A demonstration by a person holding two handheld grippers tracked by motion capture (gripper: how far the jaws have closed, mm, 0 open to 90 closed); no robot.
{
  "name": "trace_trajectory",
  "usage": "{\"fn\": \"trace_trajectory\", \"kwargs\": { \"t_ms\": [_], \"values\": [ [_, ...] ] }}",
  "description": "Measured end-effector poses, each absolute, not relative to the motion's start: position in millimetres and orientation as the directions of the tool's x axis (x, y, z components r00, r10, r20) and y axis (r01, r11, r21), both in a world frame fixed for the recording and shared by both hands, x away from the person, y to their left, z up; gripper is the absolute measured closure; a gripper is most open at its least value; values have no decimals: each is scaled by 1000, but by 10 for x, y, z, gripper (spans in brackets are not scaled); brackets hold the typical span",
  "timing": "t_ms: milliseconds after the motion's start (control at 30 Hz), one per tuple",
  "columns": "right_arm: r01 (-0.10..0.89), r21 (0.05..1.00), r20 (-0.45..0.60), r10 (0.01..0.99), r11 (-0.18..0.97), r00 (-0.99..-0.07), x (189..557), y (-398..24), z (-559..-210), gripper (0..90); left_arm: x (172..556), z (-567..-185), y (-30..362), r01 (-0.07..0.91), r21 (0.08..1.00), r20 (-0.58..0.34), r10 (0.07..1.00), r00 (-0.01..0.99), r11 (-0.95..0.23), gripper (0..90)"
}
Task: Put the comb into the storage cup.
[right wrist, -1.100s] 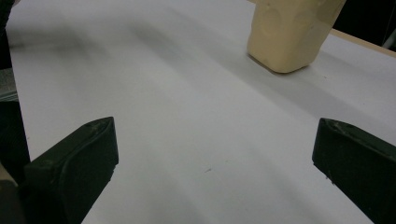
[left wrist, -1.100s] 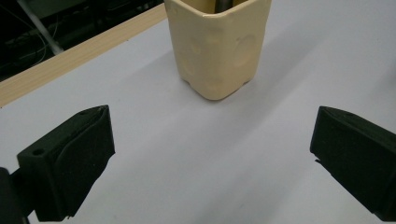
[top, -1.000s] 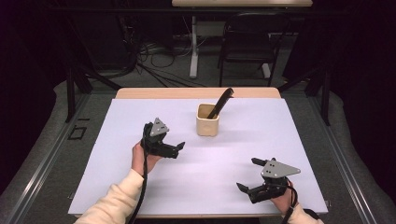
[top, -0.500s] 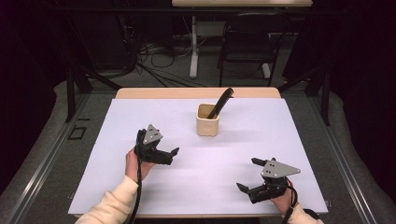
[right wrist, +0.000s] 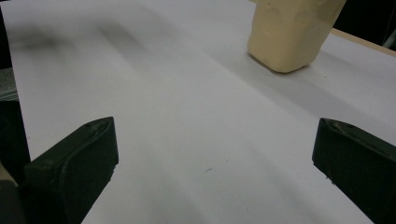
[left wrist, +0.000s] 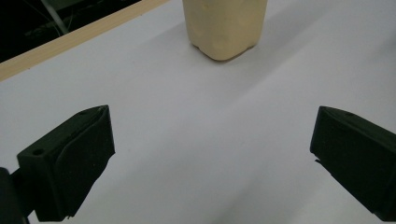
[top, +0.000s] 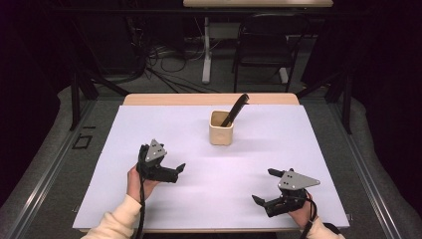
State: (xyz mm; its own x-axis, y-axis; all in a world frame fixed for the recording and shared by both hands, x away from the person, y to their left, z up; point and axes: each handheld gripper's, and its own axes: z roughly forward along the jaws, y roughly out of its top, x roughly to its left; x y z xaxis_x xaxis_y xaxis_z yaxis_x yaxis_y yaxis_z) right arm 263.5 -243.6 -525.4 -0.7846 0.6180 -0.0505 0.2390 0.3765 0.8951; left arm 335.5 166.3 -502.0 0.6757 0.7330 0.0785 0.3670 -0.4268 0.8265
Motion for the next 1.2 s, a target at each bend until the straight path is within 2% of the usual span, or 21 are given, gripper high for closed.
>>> {"fn": "trace_trajectory", "kwargs": {
  "t_ms": [1200],
  "values": [
    [242,894,-48,618,376,-784,2638,-2434,-5256,0,2882,-5191,1972,348,845,107,765,634,-407,0]
  ]
}}
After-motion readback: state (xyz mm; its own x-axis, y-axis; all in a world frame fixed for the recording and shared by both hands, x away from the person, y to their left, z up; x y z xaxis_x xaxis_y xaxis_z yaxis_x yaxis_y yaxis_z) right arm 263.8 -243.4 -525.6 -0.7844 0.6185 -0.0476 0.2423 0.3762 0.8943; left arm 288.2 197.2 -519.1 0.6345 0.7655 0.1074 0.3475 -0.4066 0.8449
